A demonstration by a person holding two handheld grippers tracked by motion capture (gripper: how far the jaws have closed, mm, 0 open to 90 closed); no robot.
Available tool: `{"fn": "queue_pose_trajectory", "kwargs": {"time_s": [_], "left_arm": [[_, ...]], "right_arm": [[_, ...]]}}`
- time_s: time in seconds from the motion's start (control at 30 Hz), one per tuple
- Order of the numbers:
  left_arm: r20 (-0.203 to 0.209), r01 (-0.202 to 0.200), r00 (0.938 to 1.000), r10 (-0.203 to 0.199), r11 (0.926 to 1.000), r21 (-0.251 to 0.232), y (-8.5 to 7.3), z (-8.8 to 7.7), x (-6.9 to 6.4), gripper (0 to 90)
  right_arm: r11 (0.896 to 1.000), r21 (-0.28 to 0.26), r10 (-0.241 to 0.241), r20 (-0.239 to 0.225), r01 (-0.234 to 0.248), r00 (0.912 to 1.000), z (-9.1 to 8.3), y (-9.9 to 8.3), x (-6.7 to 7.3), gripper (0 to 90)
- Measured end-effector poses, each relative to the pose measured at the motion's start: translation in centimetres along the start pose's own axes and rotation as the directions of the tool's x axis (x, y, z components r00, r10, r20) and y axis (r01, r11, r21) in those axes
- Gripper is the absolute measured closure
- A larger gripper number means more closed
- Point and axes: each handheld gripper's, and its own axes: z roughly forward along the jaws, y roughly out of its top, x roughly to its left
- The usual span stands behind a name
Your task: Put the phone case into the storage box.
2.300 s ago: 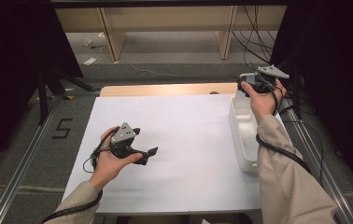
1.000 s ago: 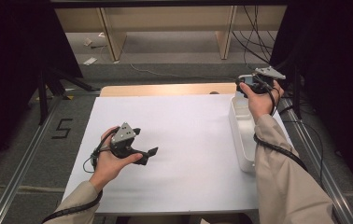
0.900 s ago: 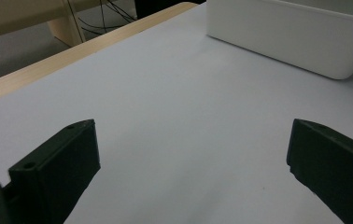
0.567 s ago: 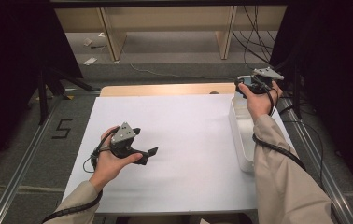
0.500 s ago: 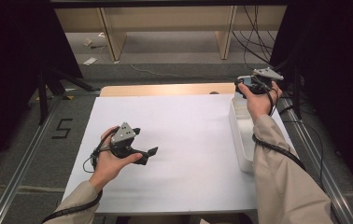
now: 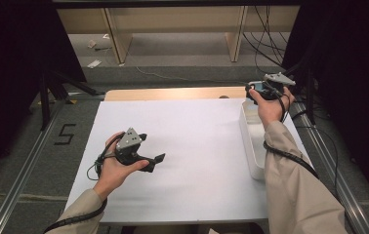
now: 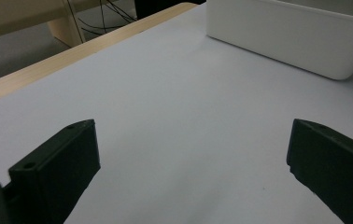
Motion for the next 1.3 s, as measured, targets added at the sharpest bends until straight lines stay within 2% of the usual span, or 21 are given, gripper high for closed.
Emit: {"fn": "queue_pose_trajectory", "kwargs": {"time_s": [1.3], "left_arm": [[0.001,-0.003,1.0,0.003,1.0,0.001,0.0,0.0,0.0,1.9]], "right_arm": [[0.999,0.043,-0.009,-0.007,0.009,0.9999,0.8,-1.4,0.2,18.2]]}}
